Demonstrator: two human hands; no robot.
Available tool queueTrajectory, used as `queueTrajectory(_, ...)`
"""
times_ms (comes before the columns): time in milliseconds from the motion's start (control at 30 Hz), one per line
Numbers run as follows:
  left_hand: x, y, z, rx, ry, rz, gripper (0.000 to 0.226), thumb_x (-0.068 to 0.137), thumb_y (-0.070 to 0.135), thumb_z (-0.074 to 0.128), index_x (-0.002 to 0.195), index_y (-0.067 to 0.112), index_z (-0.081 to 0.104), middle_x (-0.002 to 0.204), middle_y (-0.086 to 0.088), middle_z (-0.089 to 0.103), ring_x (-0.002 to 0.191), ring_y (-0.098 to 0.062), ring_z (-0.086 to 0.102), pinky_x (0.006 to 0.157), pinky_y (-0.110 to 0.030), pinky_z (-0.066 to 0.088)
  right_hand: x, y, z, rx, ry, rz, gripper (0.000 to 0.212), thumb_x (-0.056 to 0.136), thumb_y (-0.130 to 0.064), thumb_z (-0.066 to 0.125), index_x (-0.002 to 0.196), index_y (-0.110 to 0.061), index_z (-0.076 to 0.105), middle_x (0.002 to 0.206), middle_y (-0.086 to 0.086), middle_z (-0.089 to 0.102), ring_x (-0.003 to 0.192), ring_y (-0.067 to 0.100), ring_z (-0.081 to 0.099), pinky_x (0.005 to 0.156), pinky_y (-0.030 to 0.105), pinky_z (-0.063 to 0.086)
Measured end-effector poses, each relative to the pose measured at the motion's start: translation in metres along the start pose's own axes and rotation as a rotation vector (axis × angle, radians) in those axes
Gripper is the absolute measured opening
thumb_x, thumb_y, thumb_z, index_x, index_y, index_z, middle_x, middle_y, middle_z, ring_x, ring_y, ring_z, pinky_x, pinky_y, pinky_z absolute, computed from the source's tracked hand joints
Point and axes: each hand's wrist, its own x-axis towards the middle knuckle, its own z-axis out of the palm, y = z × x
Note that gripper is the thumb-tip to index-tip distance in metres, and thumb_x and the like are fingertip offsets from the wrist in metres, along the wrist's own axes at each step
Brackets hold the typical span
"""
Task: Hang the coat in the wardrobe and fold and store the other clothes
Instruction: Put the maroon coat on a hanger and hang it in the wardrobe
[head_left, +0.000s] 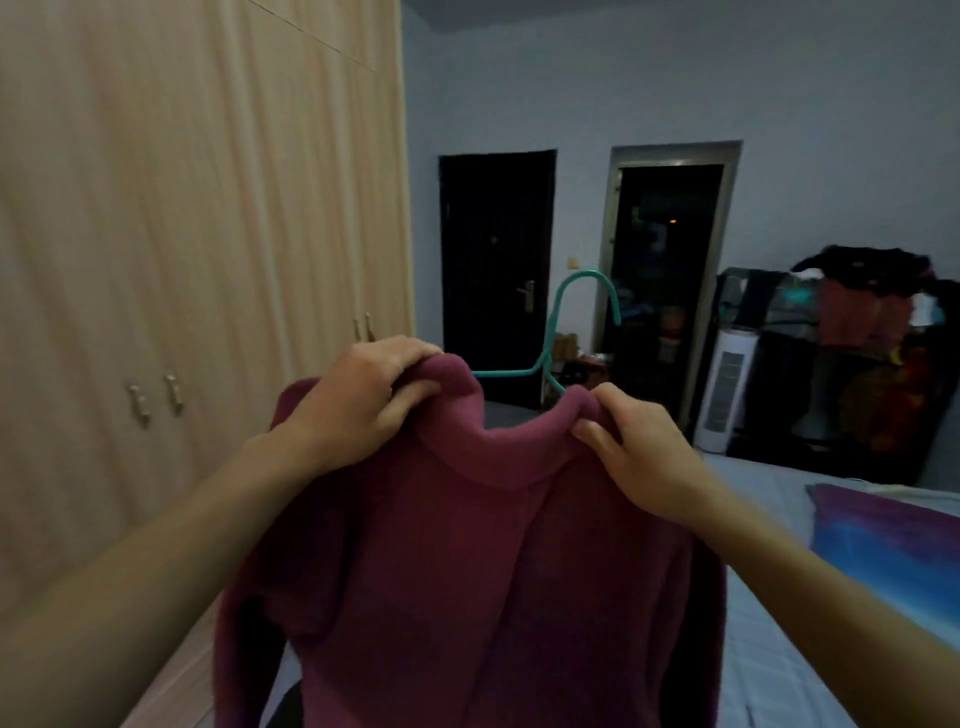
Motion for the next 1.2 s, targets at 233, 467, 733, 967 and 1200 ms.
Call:
queueTrajectory(233, -0.026, 0.045, -0.057, -0.287, -0.302, -0.304, 0.015, 0.094, 0.015, 0.064, 0.106, 0.012, 0.072, 0.093, 0.002, 0.074, 0.085, 0.001, 0.063, 0.075, -0.013, 0.046, -0.021, -0.005, 0.012, 0.298, 0.272, -0.233, 0.005, 0.089, -0.019, 0.069, 0.085, -0.017, 0.067, 0.066, -0.008, 0.060, 0.058, 0.011, 0.055, 0.051, 0.020, 0.041)
queueTrajectory(467, -0.063, 0.045, -0.094, -0.529, -0.298, -0.509, 0.015, 0.094, 0.013, 0.064, 0.103, 0.012, 0.075, 0.089, -0.001, 0.074, 0.080, -0.008, 0.066, 0.069, -0.023, 0.053, -0.010, -0.020, 0.023, 0.476, 0.200, -0.333, 0.011, 0.089, -0.029, 0.070, 0.087, -0.018, 0.071, 0.072, -0.006, 0.066, 0.060, 0.012, 0.060, 0.054, 0.030, 0.048)
queueTrajectory(733, -0.078, 0.039, -0.106, -0.436, -0.338, -0.501, 0.016, 0.095, 0.007, 0.061, 0.104, 0.012, 0.072, 0.092, 0.003, 0.074, 0.083, -0.002, 0.067, 0.074, -0.016, 0.050, -0.011, -0.070, 0.048, 0.537, 0.149, -0.439, 0.041, 0.088, -0.060, 0.059, 0.085, -0.020, 0.071, 0.071, -0.007, 0.066, 0.059, 0.013, 0.061, 0.052, 0.026, 0.048)
queueTrajectory(967, -0.107, 0.028, -0.123, -0.240, -0.396, -0.459, 0.002, 0.090, 0.021, 0.071, 0.092, 0.021, 0.070, 0.078, 0.006, 0.066, 0.069, -0.006, 0.056, 0.064, -0.032, 0.050, -0.012, -0.106, 0.077, 0.509, 0.175, -0.397, 0.006, 0.086, -0.028, 0.074, 0.082, -0.025, 0.071, 0.072, -0.010, 0.067, 0.060, 0.009, 0.061, 0.055, 0.019, 0.046)
queueTrajectory(1200, -0.142, 0.014, -0.167, -0.027, -0.247, -0.485, 0.025, 0.099, 0.024, 0.055, 0.076, 0.029, 0.062, 0.069, 0.018, 0.060, 0.067, -0.001, 0.056, 0.065, -0.023, 0.042, -0.005, -0.133, 0.107, 0.545, 0.238, -0.299, 0.021, 0.085, -0.042, 0.067, 0.081, -0.022, 0.072, 0.068, -0.008, 0.066, 0.061, 0.011, 0.061, 0.056, 0.023, 0.046)
